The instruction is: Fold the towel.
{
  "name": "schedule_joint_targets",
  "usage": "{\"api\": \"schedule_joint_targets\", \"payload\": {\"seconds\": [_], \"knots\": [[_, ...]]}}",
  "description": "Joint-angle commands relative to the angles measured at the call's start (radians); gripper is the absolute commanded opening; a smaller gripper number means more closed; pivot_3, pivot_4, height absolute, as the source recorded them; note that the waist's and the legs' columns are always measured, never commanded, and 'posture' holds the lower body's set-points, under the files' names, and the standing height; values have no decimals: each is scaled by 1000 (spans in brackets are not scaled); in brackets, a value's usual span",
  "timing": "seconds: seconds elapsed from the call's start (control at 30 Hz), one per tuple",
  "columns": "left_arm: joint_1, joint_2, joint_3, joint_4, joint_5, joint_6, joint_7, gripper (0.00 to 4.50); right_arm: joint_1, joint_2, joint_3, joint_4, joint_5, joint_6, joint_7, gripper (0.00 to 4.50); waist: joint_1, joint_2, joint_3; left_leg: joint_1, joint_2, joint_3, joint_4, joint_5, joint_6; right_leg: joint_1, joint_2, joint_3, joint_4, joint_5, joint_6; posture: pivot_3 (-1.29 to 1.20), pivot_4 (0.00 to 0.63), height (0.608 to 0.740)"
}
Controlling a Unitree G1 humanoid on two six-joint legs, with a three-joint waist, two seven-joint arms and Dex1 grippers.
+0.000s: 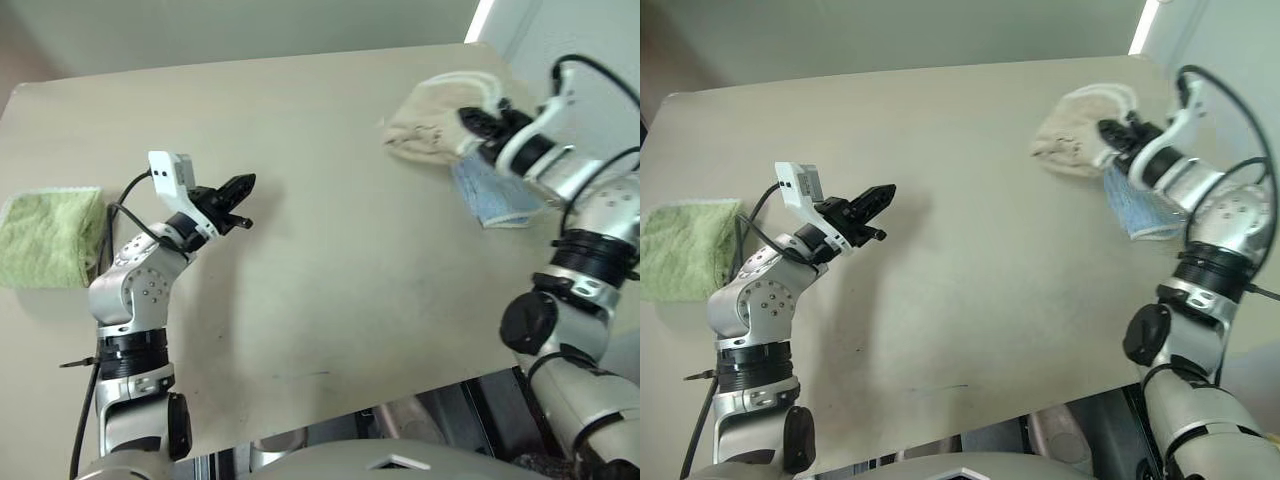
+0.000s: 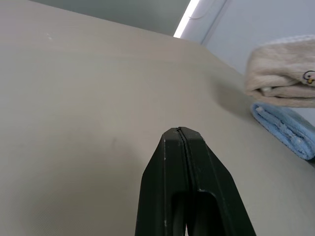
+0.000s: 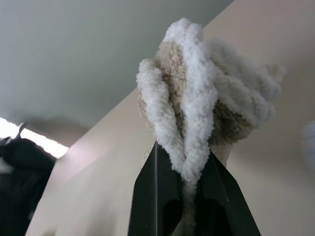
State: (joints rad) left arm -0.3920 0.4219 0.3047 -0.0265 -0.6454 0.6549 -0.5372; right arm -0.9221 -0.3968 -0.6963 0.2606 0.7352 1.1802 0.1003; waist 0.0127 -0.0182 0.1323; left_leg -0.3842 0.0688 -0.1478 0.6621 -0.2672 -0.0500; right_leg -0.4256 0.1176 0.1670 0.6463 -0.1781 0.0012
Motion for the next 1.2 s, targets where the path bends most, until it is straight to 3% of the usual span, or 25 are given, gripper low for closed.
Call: {"api": "schedule_joint_targets", "payload": {"seconds": [0.03,0.17,0.3,0.4,0.53,0.73,0.77,0.97,1.1,1.2], "knots": [[-11,-8,-4,-4,-4,-23,-8,0,17,-74,-118,-31,4,43,-128,25,0,0,0,0,0,0,0,0,0,0,0,0,0,0,0,0,150,740],[-31,-26,-29,21,8,-27,-10,0,103,-28,-187,-8,-21,54,-256,25,0,0,0,1,0,0,1,-1,2,1,0,0,0,0,2,0,150,740],[-45,-32,-45,34,18,-33,-18,0,147,9,-182,-12,-22,53,-301,25,-6,2,1,1,-1,-1,2,-4,15,1,0,2,0,3,6,0,150,740],[-50,-33,-44,32,15,-33,-18,0,170,7,-153,-35,-26,75,-301,793,-10,3,2,1,-3,3,3,-3,20,0,0,2,0,4,11,0,150,740],[-37,-31,-40,24,10,-35,-23,0,196,-9,-134,-78,-31,104,-299,2152,-9,3,2,1,-3,2,3,-3,20,1,0,2,-1,4,12,0,150,740],[-20,-37,-42,17,9,-41,-30,0,195,13,-184,-200,26,158,-302,4290,-9,3,2,1,-3,2,3,-3,20,0,0,2,0,5,11,0,150,740],[-20,-39,-44,18,10,-43,-32,0,196,18,-190,-227,34,164,-302,4437,-9,3,2,1,-3,3,3,-3,20,0,0,1,-1,5,11,0,150,740],[-20,-56,-60,35,16,-50,-46,0,212,3,-207,-371,53,176,-310,4437,-7,3,2,1,-3,5,3,-3,20,1,0,0,-1,4,11,0,150,740],[-22,-56,-79,45,25,-52,-62,0,378,-140,2,-539,25,127,-129,4437,2,3,2,1,-3,6,3,-3,20,2,-1,0,-1,3,9,0,150,740],[-17,-26,-119,60,69,-69,-90,0,631,-336,284,-713,-9,39,124,4437,3,3,2,1,-3,10,4,-3,20,3,-1,0,-1,0,13,0,150,740]]}}
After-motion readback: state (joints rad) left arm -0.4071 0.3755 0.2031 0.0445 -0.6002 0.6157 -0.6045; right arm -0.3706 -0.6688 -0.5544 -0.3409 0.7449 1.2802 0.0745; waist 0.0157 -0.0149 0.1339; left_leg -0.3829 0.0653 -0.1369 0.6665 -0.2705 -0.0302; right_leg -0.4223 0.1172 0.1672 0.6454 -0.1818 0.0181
